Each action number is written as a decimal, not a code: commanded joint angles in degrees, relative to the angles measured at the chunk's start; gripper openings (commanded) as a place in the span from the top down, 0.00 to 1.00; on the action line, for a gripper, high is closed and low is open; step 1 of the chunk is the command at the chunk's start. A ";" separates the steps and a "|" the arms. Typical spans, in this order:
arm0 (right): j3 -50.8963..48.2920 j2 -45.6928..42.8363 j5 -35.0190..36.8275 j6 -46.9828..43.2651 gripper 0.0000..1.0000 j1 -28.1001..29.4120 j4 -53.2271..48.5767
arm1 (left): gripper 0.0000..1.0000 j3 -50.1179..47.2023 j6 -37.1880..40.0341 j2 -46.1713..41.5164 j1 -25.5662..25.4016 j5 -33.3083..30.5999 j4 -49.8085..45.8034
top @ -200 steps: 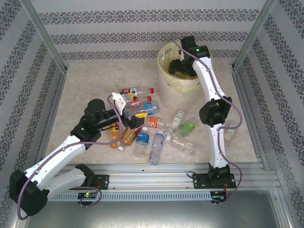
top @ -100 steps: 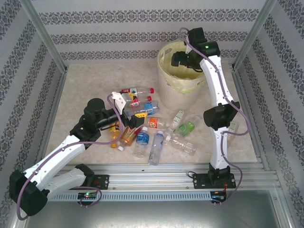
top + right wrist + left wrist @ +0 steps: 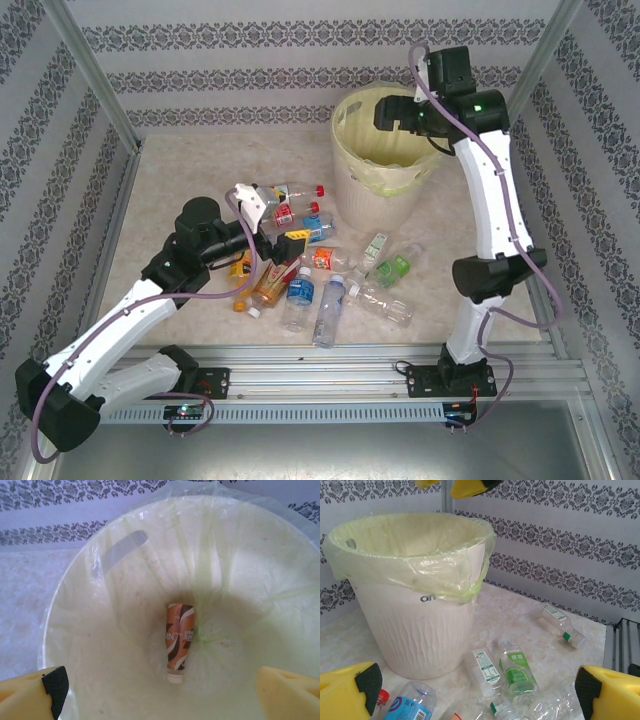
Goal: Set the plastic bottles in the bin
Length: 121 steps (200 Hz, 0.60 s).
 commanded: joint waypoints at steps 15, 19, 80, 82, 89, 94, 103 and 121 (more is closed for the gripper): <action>-13.81 -11.63 -0.91 -1.36 0.02 1.41 7.10 | 0.00 4.76 -1.31 -0.16 -1.10 -6.03 -11.41; -15.74 -13.21 -1.33 -1.18 0.02 1.45 7.95 | 0.00 5.04 -1.66 -0.44 -1.10 -6.43 -12.02; -49.99 -36.16 -9.73 5.50 0.02 1.67 24.75 | 0.00 11.21 -10.24 -2.89 -1.63 -11.93 -24.25; -51.09 -36.99 -10.00 5.91 0.02 1.50 25.33 | 0.00 11.54 -10.74 -2.81 -1.63 -12.04 -24.69; -54.51 -39.48 -10.40 7.62 0.02 1.11 26.82 | 0.00 12.33 -12.22 -2.62 -1.71 -12.26 -26.17; -55.63 -40.27 -10.65 7.78 0.02 0.95 27.21 | 0.00 12.79 -12.95 -2.48 -1.72 -11.96 -27.03; -58.05 -42.21 -10.46 7.25 0.02 0.82 26.28 | 0.00 13.13 -14.18 -2.27 -1.87 -11.92 -28.35; -62.39 -45.11 -9.17 6.17 0.02 0.82 24.00 | 0.00 13.83 -16.95 -1.31 -1.98 -11.28 -30.80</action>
